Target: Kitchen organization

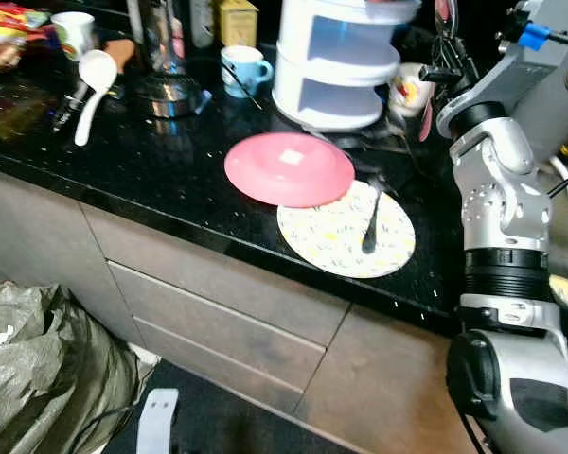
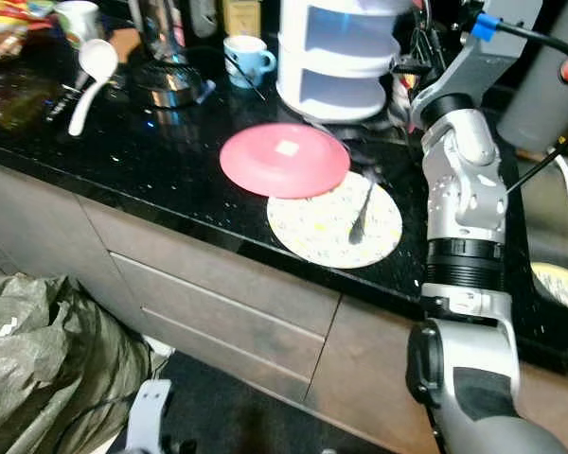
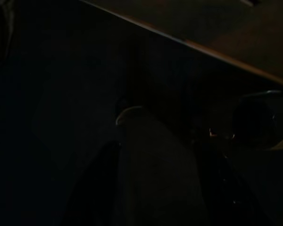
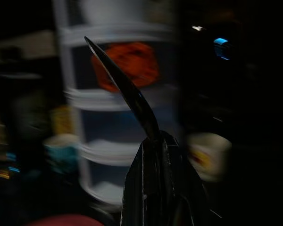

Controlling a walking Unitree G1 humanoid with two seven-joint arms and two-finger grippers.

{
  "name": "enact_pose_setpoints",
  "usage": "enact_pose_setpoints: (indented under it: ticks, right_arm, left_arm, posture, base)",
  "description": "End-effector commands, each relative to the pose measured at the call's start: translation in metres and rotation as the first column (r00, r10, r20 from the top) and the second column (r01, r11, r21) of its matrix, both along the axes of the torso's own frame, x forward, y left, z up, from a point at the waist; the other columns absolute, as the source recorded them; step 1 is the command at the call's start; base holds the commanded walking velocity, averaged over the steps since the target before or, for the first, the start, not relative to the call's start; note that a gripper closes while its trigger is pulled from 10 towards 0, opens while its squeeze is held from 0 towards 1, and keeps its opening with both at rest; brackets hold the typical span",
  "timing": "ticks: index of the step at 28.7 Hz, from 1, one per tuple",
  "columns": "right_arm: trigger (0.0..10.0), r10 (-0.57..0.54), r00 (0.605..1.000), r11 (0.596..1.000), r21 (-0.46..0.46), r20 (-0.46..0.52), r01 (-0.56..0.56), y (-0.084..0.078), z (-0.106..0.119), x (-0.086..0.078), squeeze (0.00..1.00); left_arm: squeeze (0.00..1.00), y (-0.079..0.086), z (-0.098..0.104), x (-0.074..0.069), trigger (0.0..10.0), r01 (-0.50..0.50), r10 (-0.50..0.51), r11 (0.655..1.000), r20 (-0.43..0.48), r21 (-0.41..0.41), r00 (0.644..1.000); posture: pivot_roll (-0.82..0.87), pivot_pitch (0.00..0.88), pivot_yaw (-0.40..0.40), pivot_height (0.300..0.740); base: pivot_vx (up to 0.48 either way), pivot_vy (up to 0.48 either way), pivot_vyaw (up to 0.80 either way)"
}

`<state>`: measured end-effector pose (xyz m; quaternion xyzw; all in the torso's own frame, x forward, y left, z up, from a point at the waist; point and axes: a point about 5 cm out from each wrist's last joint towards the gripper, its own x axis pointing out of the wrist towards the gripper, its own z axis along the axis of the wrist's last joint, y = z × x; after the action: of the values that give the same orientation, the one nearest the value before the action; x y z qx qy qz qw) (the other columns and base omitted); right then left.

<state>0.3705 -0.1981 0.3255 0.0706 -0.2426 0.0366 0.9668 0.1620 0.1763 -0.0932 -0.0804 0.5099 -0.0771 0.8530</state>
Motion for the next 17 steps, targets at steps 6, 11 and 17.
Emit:
enact_pose_setpoints:
  ticks: [6,11,17]
  right_arm:
    - [10.0,-0.019,1.000,1.000,0.011,-0.012,0.019,-0.007,-0.006,-0.003,0.00]
    - [10.0,-0.011,1.000,1.000,0.006,-0.015,0.011,-0.004,-0.008,-0.004,0.00]
    - [10.0,0.003,1.000,1.000,0.007,-0.012,-0.003,0.000,-0.010,-0.005,0.00]
  left_arm:
    - [0.00,0.001,-0.003,-0.006,10.0,0.053,-0.052,0.998,-0.022,0.042,0.998]
    - [0.00,0.007,-0.004,-0.011,10.0,0.044,-0.042,0.997,-0.031,0.069,0.999]
    - [0.00,0.011,-0.004,-0.011,10.0,0.039,-0.037,0.995,-0.021,0.094,0.999]
  posture:
    - [-0.02,0.041,-0.028,0.740]
    - [-0.02,0.037,-0.025,0.740]
    - [-0.01,0.042,-0.024,0.740]
  base:
    - [0.000,0.000,-0.70]
    - [0.000,0.000,-0.71]
    - [0.000,0.000,-0.34]
